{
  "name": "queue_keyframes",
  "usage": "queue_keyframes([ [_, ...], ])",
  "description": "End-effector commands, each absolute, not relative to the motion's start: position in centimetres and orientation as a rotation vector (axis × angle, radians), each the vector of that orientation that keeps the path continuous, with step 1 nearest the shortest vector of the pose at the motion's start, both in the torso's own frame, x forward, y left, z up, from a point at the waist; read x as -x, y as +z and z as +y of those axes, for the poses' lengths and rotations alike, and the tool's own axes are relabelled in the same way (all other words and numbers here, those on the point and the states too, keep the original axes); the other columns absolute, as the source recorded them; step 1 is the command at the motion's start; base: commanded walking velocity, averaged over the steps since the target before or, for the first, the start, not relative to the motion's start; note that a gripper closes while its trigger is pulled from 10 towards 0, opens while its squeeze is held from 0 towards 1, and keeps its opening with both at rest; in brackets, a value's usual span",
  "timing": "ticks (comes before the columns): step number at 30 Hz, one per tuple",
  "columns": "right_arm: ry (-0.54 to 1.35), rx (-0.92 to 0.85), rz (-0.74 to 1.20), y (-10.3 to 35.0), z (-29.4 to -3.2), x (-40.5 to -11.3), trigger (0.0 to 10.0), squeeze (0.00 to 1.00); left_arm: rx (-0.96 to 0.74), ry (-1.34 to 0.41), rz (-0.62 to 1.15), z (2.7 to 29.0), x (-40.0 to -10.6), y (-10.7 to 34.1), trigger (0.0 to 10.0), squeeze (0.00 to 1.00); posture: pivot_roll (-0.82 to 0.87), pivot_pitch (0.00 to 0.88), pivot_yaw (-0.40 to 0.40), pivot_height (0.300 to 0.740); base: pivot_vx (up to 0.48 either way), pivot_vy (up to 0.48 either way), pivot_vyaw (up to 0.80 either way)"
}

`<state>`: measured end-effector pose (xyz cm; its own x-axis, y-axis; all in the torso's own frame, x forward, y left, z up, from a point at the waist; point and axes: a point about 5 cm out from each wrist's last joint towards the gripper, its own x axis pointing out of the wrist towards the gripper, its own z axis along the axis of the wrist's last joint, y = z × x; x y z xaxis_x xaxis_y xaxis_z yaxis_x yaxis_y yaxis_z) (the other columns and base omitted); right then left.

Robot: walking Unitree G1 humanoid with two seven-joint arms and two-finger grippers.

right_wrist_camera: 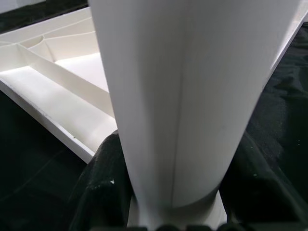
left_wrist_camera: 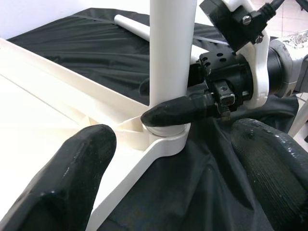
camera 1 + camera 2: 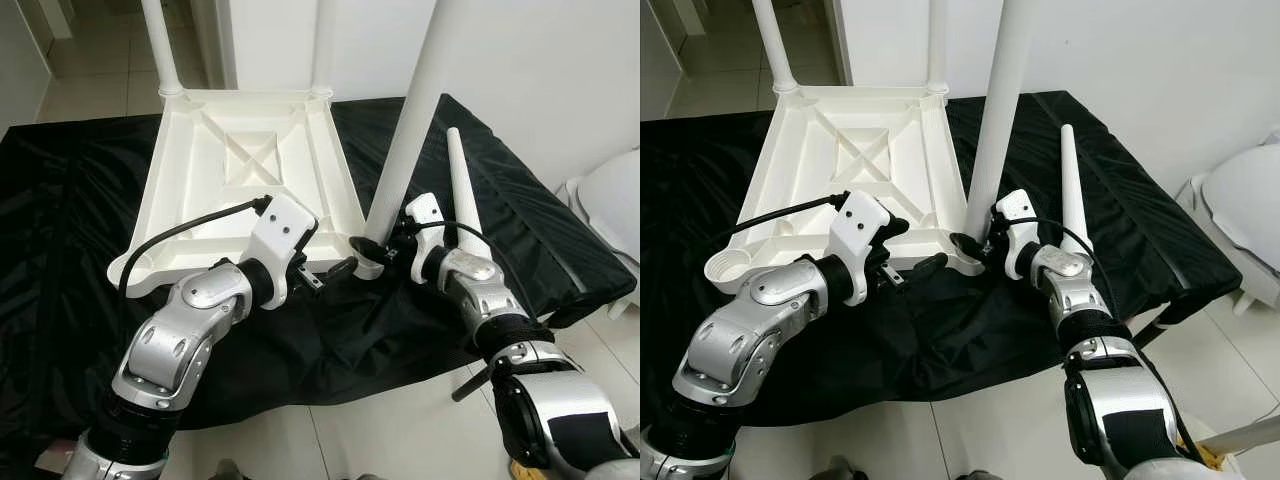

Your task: Building children table

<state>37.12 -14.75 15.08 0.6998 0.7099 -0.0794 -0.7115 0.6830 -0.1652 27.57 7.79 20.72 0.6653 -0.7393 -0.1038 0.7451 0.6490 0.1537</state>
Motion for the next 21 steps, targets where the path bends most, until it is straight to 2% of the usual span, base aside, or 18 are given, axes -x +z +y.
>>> queue_keyframes([
  [1,0.808,0.178,0.039,14.3,-14.9,-36.8,0.0,0.00,-0.197,-0.828,0.035,7.9,-27.4,20.7,10.0,0.00,-0.01,0.044,-0.021,0.740,0.000,0.000,0.00],
  [4,0.705,0.108,0.032,13.5,-15.8,-36.7,0.0,0.00,-0.201,-0.842,0.046,7.8,-27.3,20.4,10.0,0.00,-0.02,0.048,-0.018,0.740,0.000,0.000,0.00],
  [13,0.547,0.045,0.004,12.7,-15.8,-36.4,0.0,0.00,-0.203,-0.855,0.051,7.6,-27.2,20.3,10.0,0.00,-0.03,0.051,-0.015,0.740,0.000,0.000,0.00],
  [15,0.417,-0.001,0.006,12.3,-15.9,-36.5,0.0,0.00,-0.199,-0.859,0.051,7.5,-27.2,20.3,10.0,0.00,-0.03,0.053,-0.015,0.740,0.000,0.000,0.00],
  [21,0.253,-0.038,-0.010,11.7,-15.1,-36.2,0.0,0.00,-0.195,-0.860,0.052,7.5,-27.1,20.2,10.0,0.00,-0.03,0.056,-0.019,0.740,0.000,0.000,0.00],
])
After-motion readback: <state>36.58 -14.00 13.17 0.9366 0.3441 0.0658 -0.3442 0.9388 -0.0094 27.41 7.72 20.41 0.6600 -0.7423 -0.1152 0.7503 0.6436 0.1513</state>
